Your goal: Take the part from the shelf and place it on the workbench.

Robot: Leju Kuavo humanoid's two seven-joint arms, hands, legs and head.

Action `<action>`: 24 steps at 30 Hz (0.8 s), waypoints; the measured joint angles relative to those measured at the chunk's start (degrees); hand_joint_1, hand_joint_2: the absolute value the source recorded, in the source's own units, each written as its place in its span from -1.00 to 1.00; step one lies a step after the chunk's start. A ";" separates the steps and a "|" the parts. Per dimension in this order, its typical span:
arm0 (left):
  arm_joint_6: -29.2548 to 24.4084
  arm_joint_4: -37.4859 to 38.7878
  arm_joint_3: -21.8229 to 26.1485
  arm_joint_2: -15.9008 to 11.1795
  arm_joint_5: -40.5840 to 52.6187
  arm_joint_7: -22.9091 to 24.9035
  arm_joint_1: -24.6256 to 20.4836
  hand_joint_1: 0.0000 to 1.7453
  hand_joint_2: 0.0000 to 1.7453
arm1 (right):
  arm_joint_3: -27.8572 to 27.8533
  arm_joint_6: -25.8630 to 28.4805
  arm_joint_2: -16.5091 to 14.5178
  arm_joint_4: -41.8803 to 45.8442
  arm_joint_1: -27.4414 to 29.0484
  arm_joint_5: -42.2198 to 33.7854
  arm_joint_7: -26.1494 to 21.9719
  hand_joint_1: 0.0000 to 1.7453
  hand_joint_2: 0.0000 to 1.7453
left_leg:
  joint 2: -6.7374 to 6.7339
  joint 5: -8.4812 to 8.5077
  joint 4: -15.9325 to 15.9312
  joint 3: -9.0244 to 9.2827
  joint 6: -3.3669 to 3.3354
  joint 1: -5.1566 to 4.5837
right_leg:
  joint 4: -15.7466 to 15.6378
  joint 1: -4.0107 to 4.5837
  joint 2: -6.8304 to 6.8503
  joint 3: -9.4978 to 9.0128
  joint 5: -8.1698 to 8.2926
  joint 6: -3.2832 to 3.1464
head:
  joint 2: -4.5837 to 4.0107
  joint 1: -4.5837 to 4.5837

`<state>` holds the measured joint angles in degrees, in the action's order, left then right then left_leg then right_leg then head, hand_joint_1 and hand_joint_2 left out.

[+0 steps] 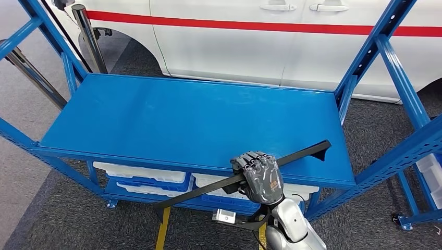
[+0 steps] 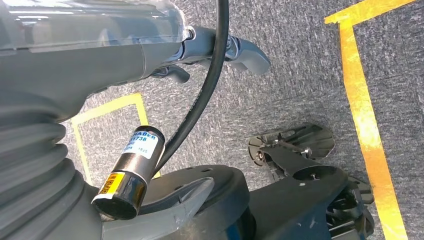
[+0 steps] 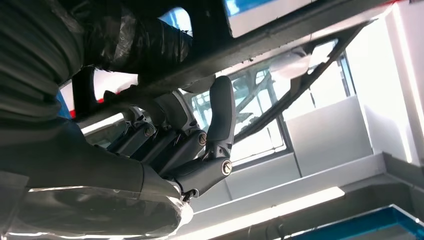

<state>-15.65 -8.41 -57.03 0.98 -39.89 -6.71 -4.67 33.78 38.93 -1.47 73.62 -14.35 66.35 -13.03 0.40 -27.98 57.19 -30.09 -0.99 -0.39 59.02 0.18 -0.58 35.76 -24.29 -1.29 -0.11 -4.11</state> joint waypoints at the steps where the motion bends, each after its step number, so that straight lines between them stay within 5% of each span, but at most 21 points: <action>1: -0.01 0.00 -0.10 0.01 -0.05 0.00 0.00 -1.00 1.00 | -0.47 0.00 -0.23 0.52 0.18 -0.03 -0.40 1.00 1.00 | 0.00 0.00 0.00 0.01 0.00 0.00 | 0.00 0.00 0.00 0.00 0.00 0.00 | 0.00 0.00; 9: -0.30 0.00 -0.81 0.03 -0.97 0.35 -0.03 -1.00 1.00 | -5.32 0.00 -3.69 5.52 2.77 -0.92 -6.39 1.00 1.00 | 0.00 0.00 0.00 0.00 0.00 0.00 | 0.00 0.01 0.01 0.00 0.00 0.00 | 0.00 0.00; 24: 0.57 0.00 -0.89 0.11 -2.01 -0.03 -0.03 -1.00 1.00 | -8.58 0.00 -5.48 8.97 5.03 -1.74 -8.33 1.00 1.00 | 0.00 0.00 0.00 0.00 0.00 0.00 | 0.00 0.00 0.01 0.00 0.00 0.00 | 0.00 0.00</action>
<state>-15.09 -8.41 -57.92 1.09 -41.90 -6.74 -4.70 25.20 38.93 -6.95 82.59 -9.32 64.61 -21.36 0.40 -27.98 57.19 -30.09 -0.99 -0.39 59.02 0.18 -0.58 35.77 -24.29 -1.29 -0.11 -4.11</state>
